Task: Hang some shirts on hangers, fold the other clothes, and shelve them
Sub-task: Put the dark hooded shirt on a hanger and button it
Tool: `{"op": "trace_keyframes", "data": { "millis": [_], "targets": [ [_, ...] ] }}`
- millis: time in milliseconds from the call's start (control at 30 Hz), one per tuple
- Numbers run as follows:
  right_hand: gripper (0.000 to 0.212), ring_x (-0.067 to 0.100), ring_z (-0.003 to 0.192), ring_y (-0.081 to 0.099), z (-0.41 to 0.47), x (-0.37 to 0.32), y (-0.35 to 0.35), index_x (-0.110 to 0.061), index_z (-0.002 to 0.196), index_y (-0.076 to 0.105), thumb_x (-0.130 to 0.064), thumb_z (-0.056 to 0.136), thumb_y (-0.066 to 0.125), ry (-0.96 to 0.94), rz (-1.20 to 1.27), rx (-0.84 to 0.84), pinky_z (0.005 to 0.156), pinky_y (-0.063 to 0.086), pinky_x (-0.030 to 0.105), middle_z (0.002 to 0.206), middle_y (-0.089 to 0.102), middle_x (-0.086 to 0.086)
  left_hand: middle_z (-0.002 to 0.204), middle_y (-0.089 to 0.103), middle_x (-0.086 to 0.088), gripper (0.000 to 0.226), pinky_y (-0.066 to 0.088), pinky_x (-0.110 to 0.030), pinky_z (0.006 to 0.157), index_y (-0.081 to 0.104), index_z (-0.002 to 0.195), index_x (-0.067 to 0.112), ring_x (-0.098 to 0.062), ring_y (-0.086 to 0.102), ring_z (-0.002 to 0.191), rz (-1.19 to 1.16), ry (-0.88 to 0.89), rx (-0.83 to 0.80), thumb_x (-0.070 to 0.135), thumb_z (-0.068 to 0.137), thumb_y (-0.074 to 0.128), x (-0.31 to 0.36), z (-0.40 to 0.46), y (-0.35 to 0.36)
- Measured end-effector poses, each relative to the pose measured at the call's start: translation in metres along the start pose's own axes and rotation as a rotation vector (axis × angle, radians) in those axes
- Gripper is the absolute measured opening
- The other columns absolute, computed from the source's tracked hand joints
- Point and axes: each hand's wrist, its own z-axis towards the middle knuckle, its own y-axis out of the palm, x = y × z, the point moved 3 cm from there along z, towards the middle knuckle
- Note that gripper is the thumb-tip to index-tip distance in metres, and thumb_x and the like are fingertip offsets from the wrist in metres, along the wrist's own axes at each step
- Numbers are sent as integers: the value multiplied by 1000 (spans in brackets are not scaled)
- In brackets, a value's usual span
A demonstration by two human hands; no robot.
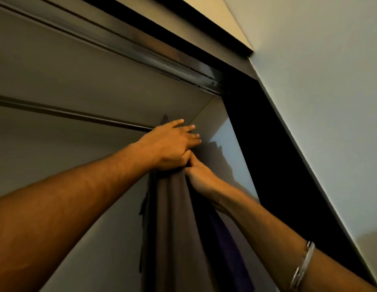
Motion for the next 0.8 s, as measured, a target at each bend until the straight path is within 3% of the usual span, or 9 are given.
{"op": "trace_keyframes", "data": {
  "millis": [67, 133, 167, 233, 333, 433, 567, 700, 800],
  "targets": [
    [55, 12, 123, 56, -4, 18, -11, -17, 145, 49, 1, 92, 51, -60, 126, 130, 87, 47, 12, 131, 57, -6, 164, 31, 6, 55, -1, -37, 127, 37, 156, 25, -10, 6, 155, 155, 29, -111, 38, 103, 30, 1, 1, 9],
    [32, 12, 98, 65, 1, 35, -30, -12, 115, 68, 1, 95, 47, -34, 212, 353, 70, 47, 8, 111, 66, 3, 161, 37, 5, 55, -5, -38, 126, 44, 152, 24, -13, 7, 156, 254, 46, -151, 43, 104, 24, 3, 0, 11],
    [29, 13, 98, 64, 9, 46, -39, -13, 112, 68, -3, 98, 44, -14, 156, 437, 74, 47, 11, 113, 66, 5, 160, 38, 4, 60, -6, -38, 126, 44, 152, 24, -14, 8, 156, 288, 42, -154, 45, 102, 18, 3, -1, 11],
    [34, 19, 119, 58, 28, 62, -46, -18, 132, 61, -18, 105, 41, 42, 33, 495, 93, 45, 24, 133, 60, 4, 162, 35, 3, 73, -6, -41, 127, 39, 154, 23, -16, 6, 156, 348, 25, -174, 48, 96, 5, 2, -5, 11],
    [45, 25, 141, 42, 58, 71, -43, -24, 153, 39, -30, 109, 35, 102, 31, 394, 115, 34, 36, 156, 42, 3, 164, 31, 3, 88, -5, -43, 127, 33, 157, 21, -17, 3, 157, 451, 21, -208, 48, 86, -11, 1, -9, 14],
    [46, 29, 133, 49, 89, 67, -27, -24, 153, 37, -35, 109, 28, 114, 40, 191, 109, 39, 35, 150, 47, 5, 162, 36, 2, 87, -10, -43, 126, 37, 155, 19, -18, 5, 157, 509, 21, -217, 48, 87, -10, -2, -13, 14],
    [51, 32, 119, 57, 117, 65, 6, -23, 152, 37, -42, 104, 34, 47, 87, -41, 103, 48, 47, 142, 53, 12, 151, 51, -2, 77, -11, -41, 124, 51, 147, 15, -21, 21, 154, 526, 26, -213, 47, 95, 5, -6, -21, 8],
    [48, 32, 118, 57, 125, 52, 36, -19, 150, 39, -40, 108, 32, -26, 121, -74, 100, 48, 44, 137, 55, 15, 156, 45, -3, 82, -4, -41, 127, 46, 151, 16, -19, 17, 155, 531, -13, -265, 49, 92, -1, -18, -37, 2],
    [34, 20, 96, 59, 134, 55, 51, -15, 135, 47, -33, 108, 38, -28, 226, -51, 88, 49, 33, 109, 60, 9, 148, 55, -7, 76, 6, -41, 127, 57, 142, 11, -22, 29, 151, 539, -6, -226, 46, 94, 10, -24, -50, -3]
  ]
}}
